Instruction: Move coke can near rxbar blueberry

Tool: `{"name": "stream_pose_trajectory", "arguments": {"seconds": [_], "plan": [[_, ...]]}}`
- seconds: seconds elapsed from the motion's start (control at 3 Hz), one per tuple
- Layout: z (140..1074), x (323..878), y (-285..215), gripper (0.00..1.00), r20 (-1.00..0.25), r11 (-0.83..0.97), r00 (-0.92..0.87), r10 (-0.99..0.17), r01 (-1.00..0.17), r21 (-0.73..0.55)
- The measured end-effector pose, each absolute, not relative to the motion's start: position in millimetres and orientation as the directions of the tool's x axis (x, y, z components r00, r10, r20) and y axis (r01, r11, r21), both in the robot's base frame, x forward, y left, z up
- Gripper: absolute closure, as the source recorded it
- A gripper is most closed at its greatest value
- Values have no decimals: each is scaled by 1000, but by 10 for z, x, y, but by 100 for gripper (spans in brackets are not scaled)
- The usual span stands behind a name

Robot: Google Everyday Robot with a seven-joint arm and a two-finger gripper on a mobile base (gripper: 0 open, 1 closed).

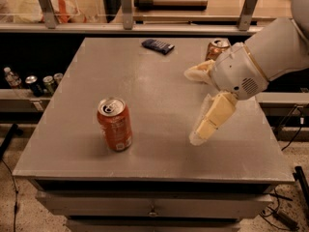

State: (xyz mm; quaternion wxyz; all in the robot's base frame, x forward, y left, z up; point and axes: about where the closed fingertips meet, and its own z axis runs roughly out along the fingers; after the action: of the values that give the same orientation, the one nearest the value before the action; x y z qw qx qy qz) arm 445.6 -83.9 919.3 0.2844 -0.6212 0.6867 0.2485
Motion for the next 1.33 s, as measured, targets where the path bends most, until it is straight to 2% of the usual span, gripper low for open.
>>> {"name": "stream_pose_trajectory", "arguments": {"seconds": [1.33], "plan": [[8870, 4417, -28, 0, -894, 38, -37, -446, -999, 22]]}}
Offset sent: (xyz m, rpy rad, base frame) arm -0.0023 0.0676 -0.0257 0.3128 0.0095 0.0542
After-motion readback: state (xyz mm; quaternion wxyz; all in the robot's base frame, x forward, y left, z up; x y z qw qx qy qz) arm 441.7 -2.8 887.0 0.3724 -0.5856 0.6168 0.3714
